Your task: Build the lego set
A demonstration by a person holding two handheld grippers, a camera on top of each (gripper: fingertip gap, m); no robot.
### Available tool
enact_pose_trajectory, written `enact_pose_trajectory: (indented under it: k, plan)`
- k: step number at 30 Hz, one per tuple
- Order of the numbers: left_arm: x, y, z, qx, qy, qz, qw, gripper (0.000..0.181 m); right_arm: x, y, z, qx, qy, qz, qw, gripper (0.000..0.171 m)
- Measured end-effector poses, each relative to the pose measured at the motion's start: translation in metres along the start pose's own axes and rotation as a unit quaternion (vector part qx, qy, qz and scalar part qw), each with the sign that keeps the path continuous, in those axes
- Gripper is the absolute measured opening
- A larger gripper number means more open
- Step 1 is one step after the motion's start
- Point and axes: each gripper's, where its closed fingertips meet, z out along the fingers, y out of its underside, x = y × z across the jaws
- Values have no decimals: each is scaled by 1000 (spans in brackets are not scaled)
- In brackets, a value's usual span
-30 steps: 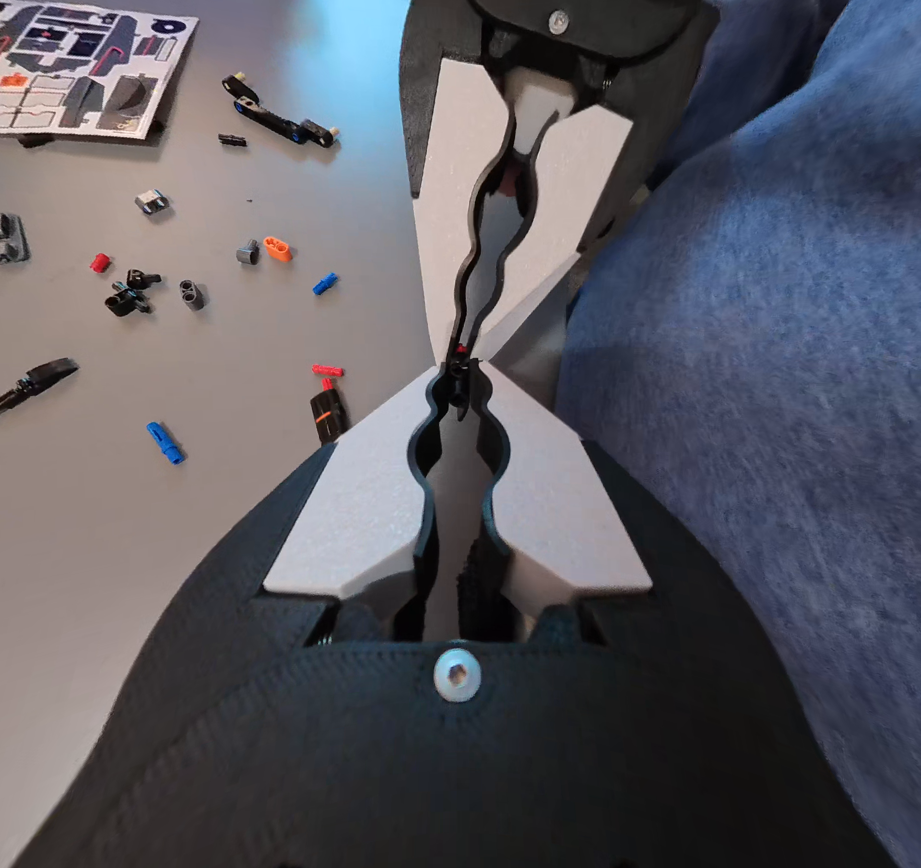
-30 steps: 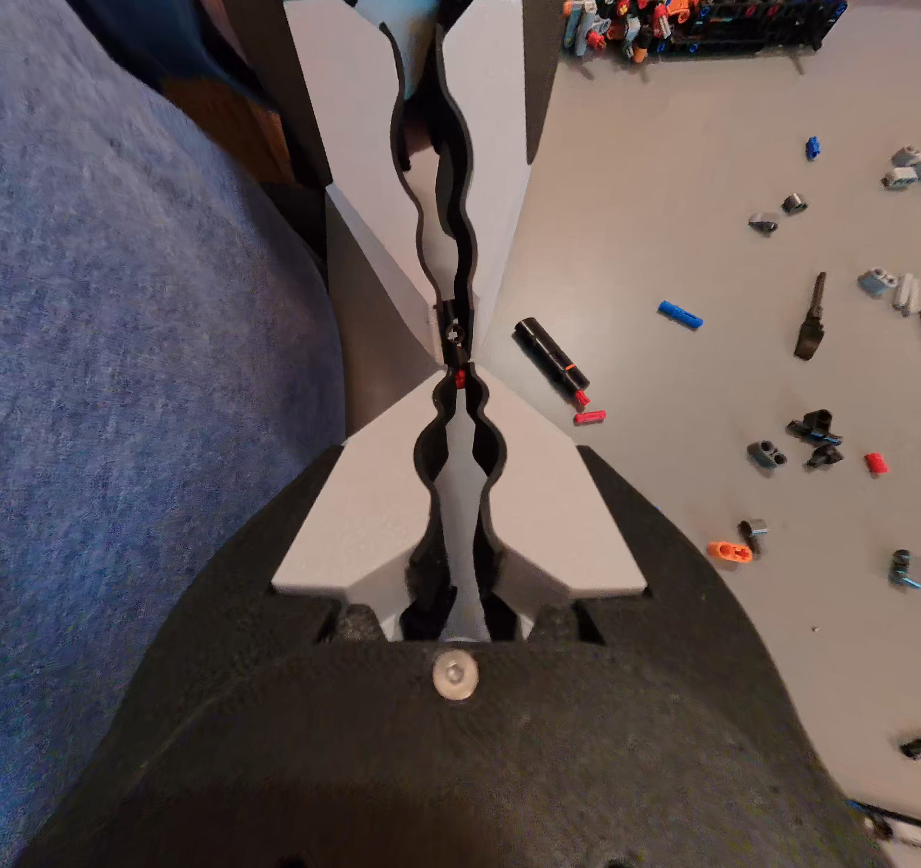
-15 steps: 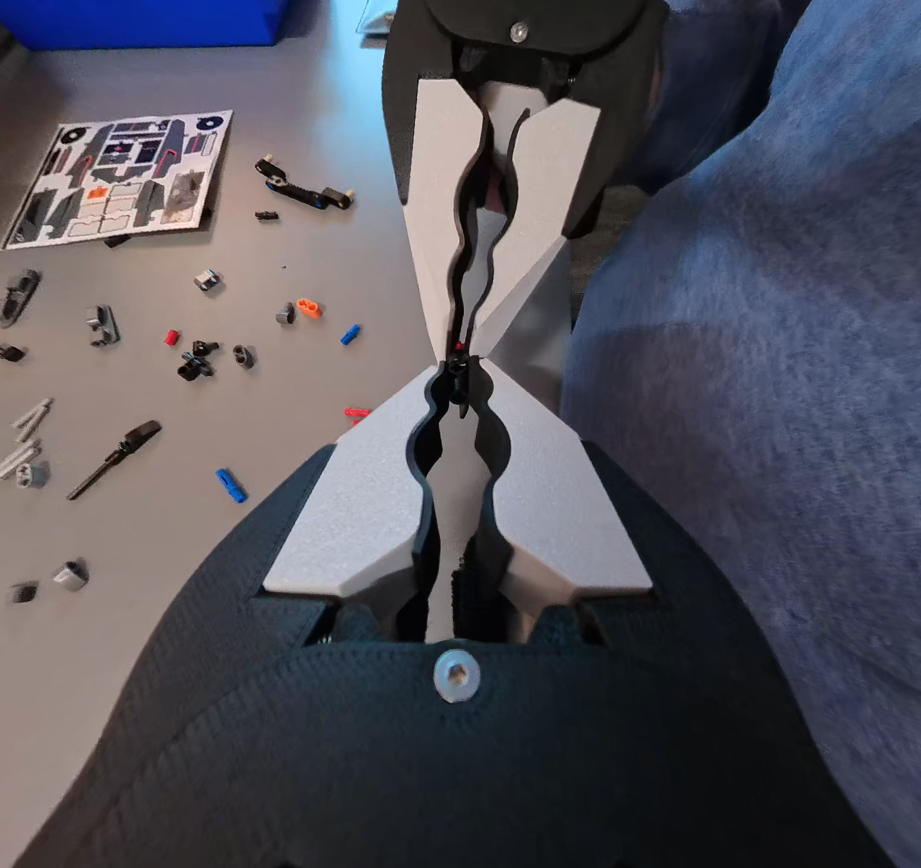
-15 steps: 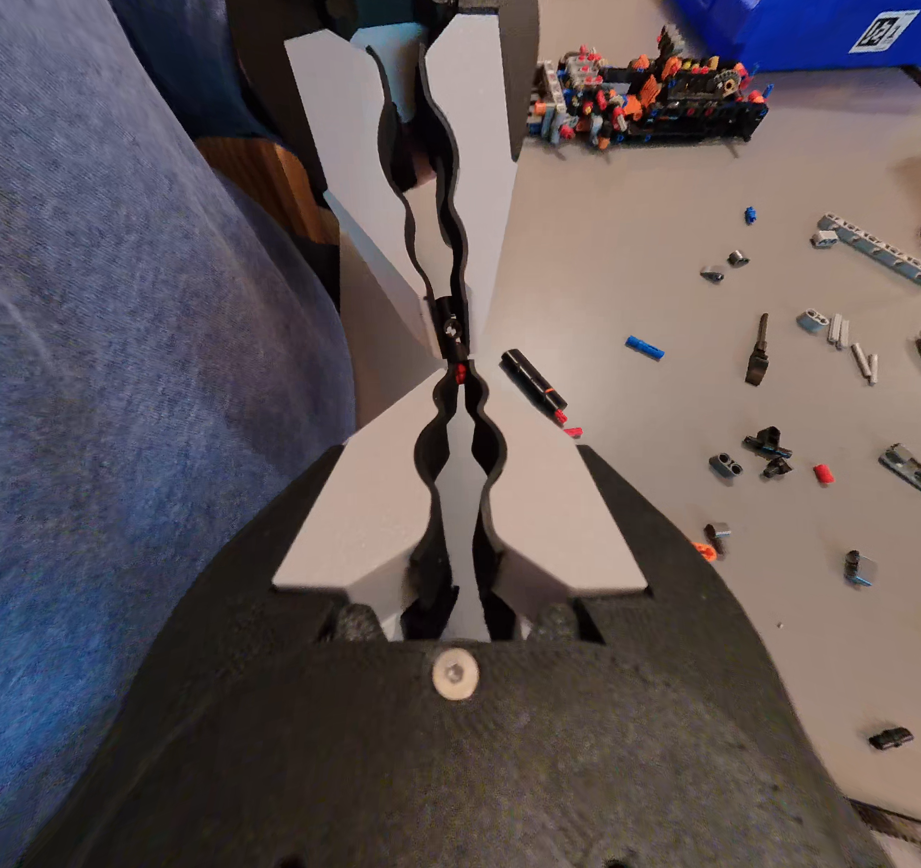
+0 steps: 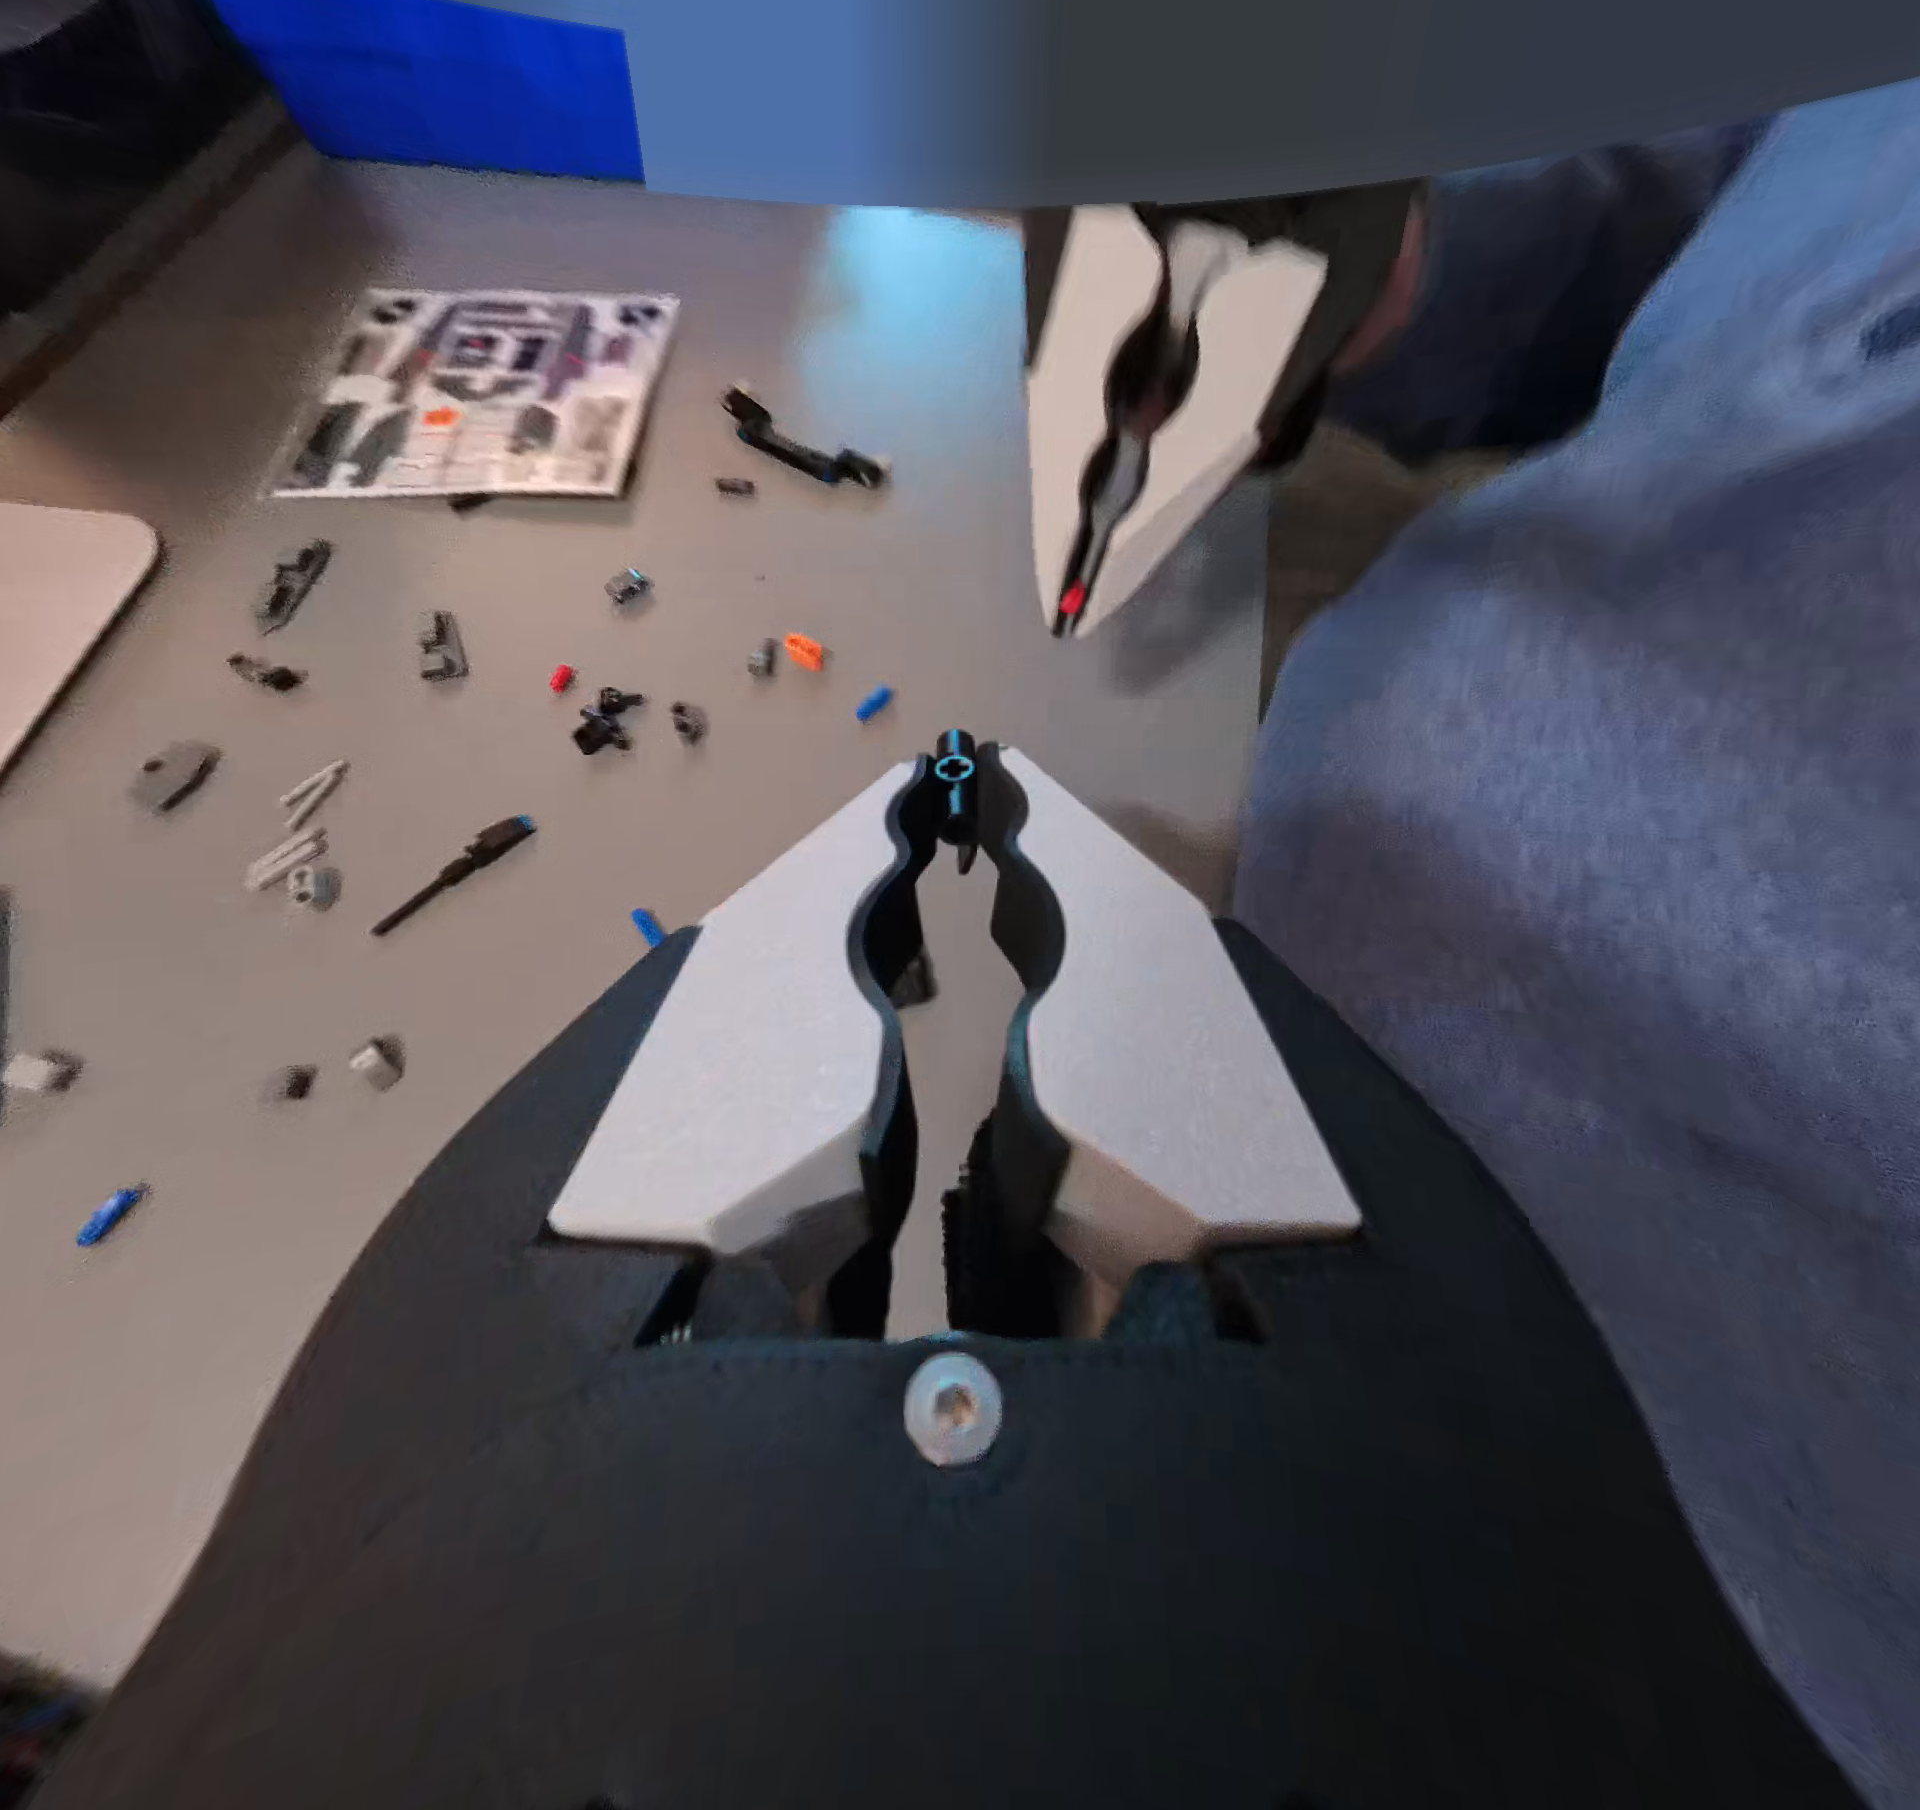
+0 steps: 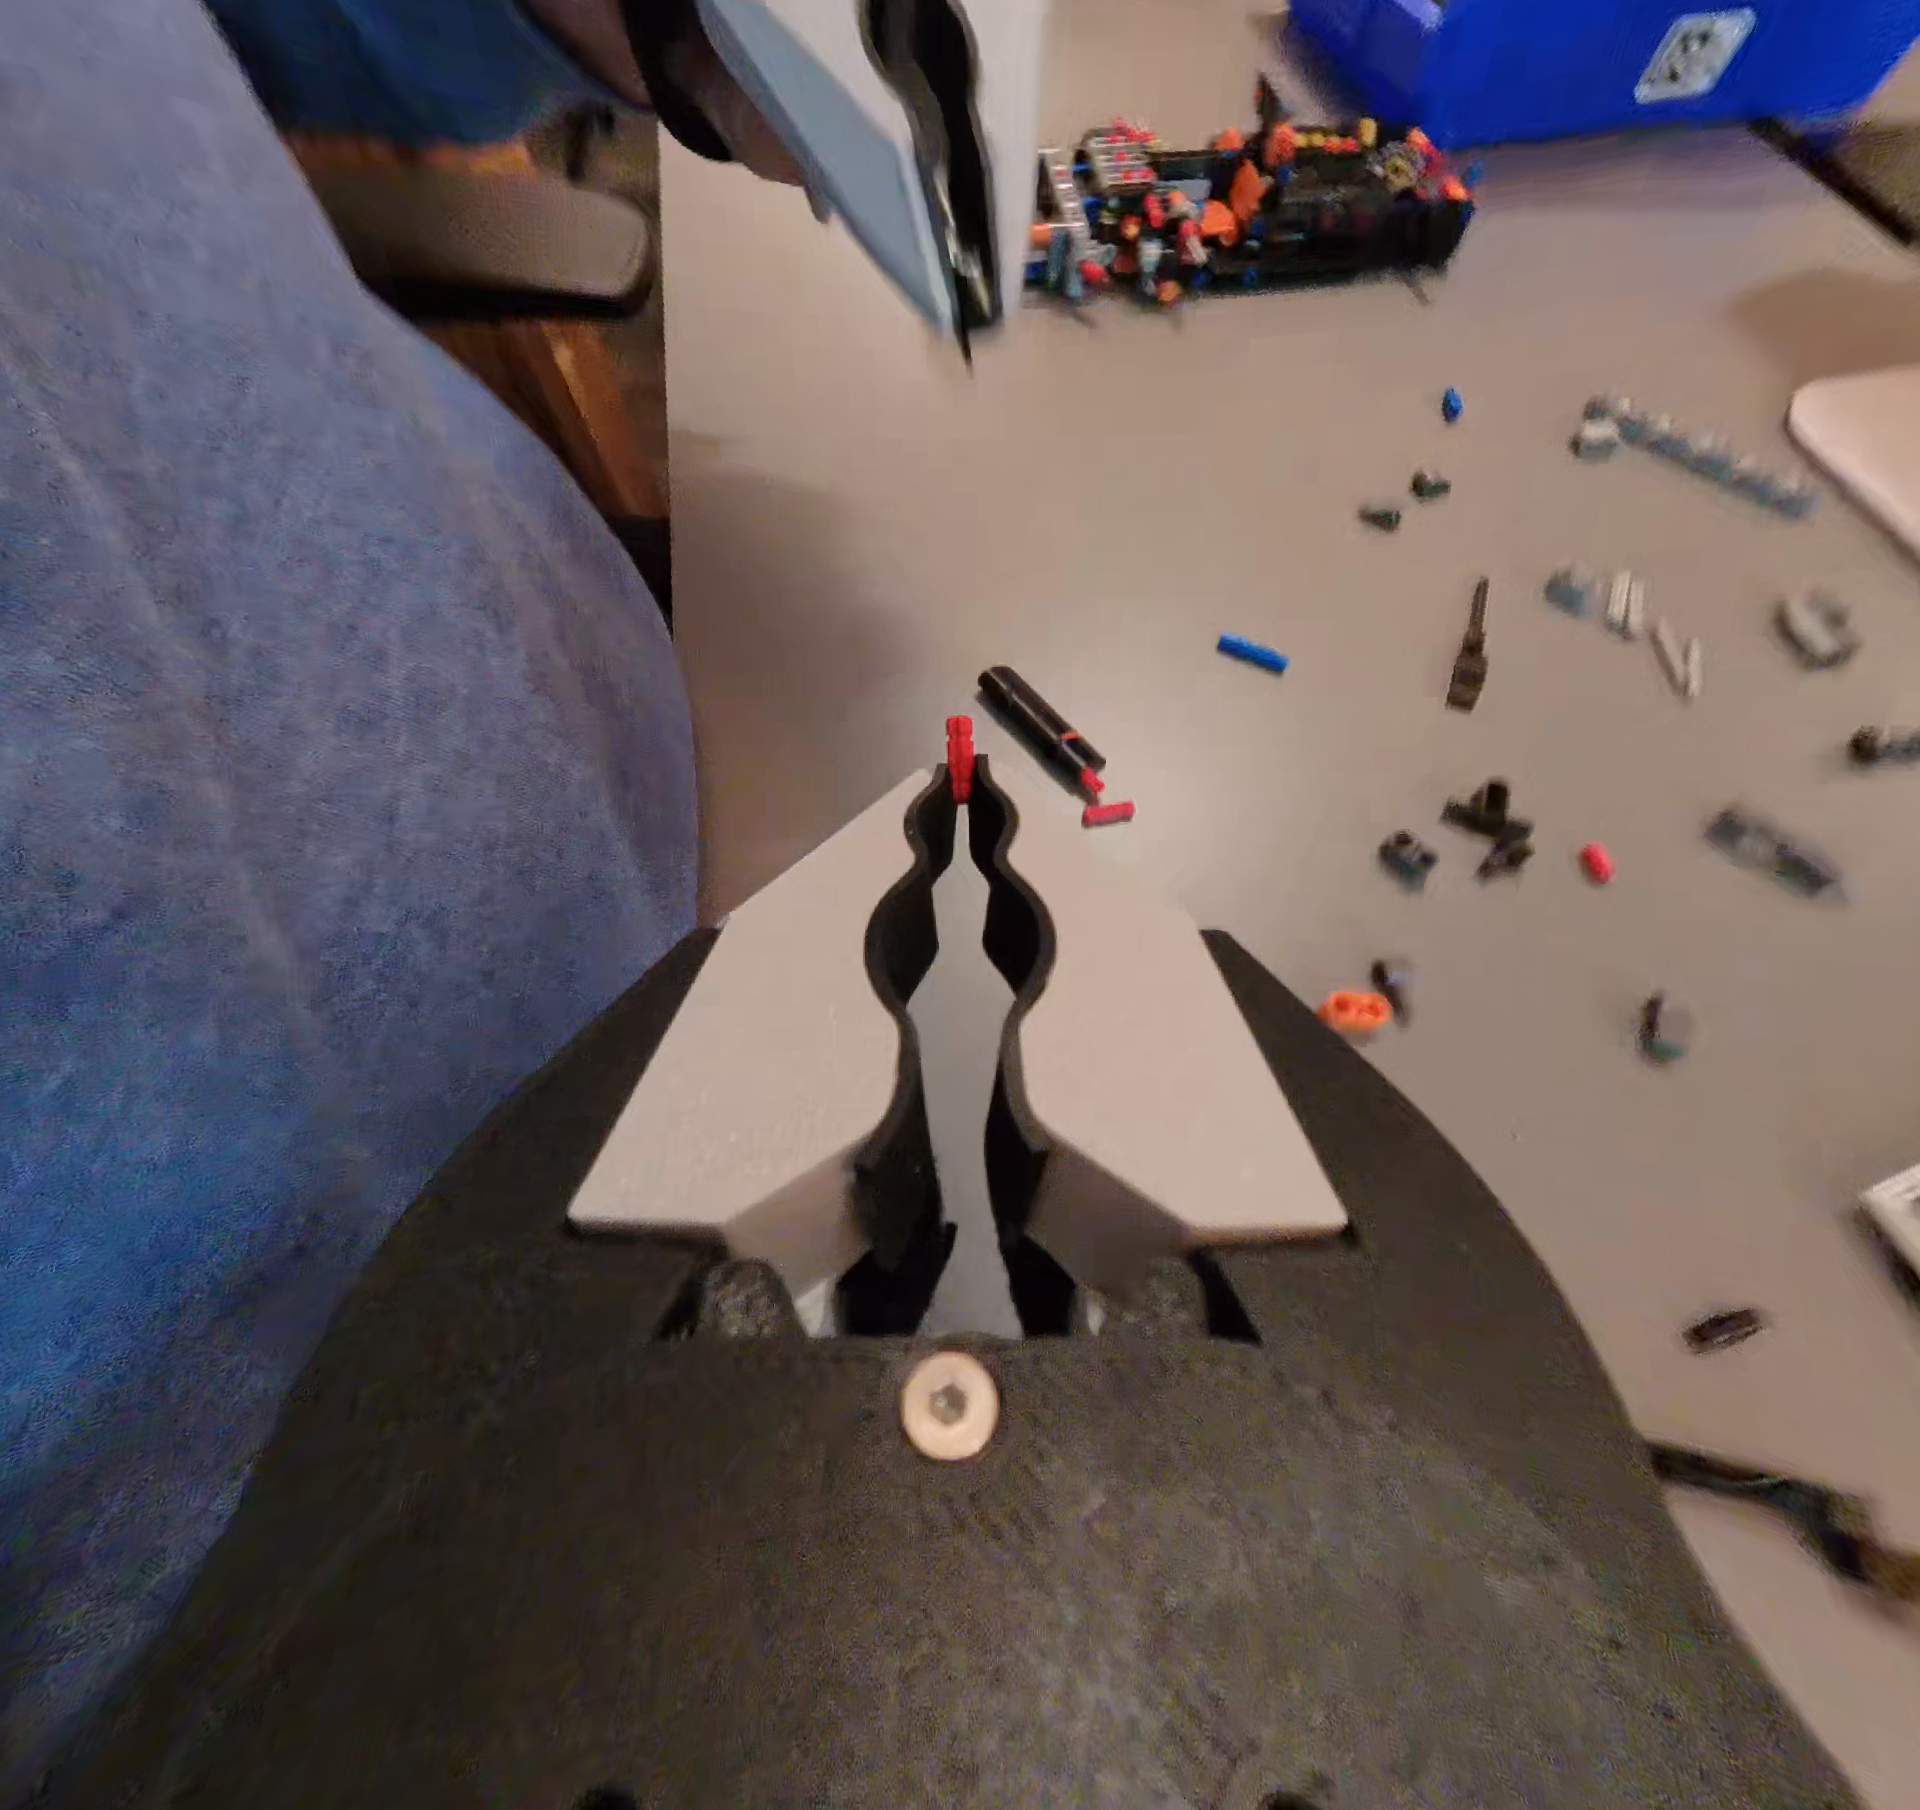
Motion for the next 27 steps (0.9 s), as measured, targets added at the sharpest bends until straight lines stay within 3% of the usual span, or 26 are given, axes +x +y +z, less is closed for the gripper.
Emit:
enact_pose_trajectory:
  k: [2, 4, 6, 12, 16, 19, 27]
  plan:
    - [18, 1, 15, -16, 26, 14, 999, 6, 2, -8, 3, 11, 0, -6, 1000, 0]
    - [7, 18, 19, -44, 8, 10, 999, 6, 10, 2, 4, 14, -3, 22, 1000, 0]
    - [5, 32, 19, -45, 34, -49, 997, 5, 5, 12, 8, -5, -14, 19, 1000, 0]
    - [7, 101, 27, -181, 52, -72, 979, 5, -5, 31, 25, -46, -36, 16, 998, 1]
    - [-2, 113, 29, -198, 50, -83, 975, 7, -12, 33, 32, -49, -55, 13, 997, 1]
    - [-9, 125, 31, -220, 40, -87, 971, 22, -14, 32, 34, -44, -63, 20, 997, 1]
    - [-25, 115, 30, -186, 9, -79, 979, 39, -10, 35, 38, -45, -64, 30, 997, 1]
